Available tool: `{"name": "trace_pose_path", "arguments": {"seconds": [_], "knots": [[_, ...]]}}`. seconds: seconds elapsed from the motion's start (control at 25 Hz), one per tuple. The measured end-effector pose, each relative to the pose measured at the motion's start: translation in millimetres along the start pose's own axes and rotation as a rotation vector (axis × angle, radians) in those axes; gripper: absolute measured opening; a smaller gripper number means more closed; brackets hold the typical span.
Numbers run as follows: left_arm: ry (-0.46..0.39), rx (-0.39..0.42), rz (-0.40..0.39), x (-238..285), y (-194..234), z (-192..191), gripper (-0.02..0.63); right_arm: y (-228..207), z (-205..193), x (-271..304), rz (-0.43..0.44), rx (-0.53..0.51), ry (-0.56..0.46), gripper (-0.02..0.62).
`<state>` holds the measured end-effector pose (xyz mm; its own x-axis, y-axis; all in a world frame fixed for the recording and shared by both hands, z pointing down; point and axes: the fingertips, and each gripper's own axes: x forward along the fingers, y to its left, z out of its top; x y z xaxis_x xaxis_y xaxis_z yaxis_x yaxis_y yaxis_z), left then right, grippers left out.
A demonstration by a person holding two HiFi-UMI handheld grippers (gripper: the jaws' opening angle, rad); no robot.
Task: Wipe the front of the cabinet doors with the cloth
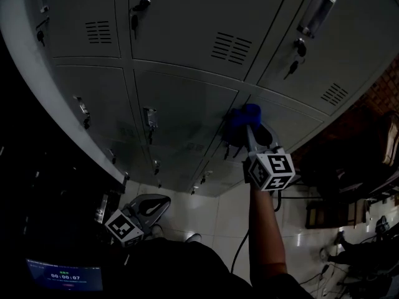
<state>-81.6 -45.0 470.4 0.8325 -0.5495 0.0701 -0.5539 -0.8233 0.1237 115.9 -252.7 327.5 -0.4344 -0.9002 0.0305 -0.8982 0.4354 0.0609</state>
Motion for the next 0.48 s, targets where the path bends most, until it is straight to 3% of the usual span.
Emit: {"name": "trace_pose_path", "arguments": {"seconds": [0.48], "knots": [[0.003, 0.001, -0.06, 30, -8, -2, 0.0, -58, -10, -34, -0.103, 0.011, 0.016, 0.069]]}}
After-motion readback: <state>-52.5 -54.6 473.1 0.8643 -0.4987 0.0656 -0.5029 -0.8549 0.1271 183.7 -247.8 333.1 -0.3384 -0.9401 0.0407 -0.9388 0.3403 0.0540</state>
